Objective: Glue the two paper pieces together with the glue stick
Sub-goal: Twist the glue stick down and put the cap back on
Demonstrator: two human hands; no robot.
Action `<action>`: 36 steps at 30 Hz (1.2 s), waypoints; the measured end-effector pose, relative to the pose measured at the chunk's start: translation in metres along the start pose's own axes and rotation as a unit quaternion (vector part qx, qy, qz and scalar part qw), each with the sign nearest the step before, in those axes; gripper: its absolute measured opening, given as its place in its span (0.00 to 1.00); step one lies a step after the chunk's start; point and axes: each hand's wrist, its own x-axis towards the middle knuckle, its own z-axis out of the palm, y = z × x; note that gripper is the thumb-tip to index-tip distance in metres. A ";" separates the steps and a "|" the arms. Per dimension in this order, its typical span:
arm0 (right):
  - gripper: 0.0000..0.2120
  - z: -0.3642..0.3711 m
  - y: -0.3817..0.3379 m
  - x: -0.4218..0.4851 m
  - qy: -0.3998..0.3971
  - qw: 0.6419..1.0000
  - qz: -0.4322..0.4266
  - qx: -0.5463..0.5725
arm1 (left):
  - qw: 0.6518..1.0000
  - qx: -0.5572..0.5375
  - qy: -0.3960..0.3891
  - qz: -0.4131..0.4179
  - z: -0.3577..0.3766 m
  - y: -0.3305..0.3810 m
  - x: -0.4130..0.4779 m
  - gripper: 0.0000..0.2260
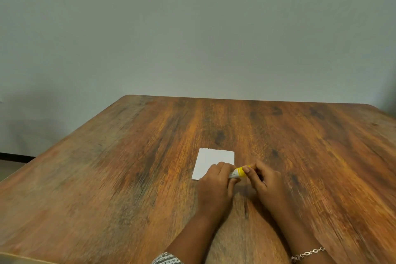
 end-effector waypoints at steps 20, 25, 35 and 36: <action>0.05 0.016 0.009 -0.001 -0.044 0.981 0.022 0.185 | 0.997 -0.058 0.014 -0.045 0.005 -0.002 -0.001 0.04; 0.04 0.022 0.009 0.002 0.009 0.979 0.030 0.202 | 0.995 -0.098 0.008 -0.035 0.005 -0.001 -0.002 0.05; 0.06 0.033 0.001 -0.003 0.024 0.969 0.062 0.238 | 0.988 -0.144 0.007 -0.062 0.006 0.000 -0.002 0.03; 0.06 0.033 0.001 -0.004 0.024 0.970 0.068 0.233 | 0.985 -0.157 0.008 -0.068 0.006 0.001 -0.001 0.04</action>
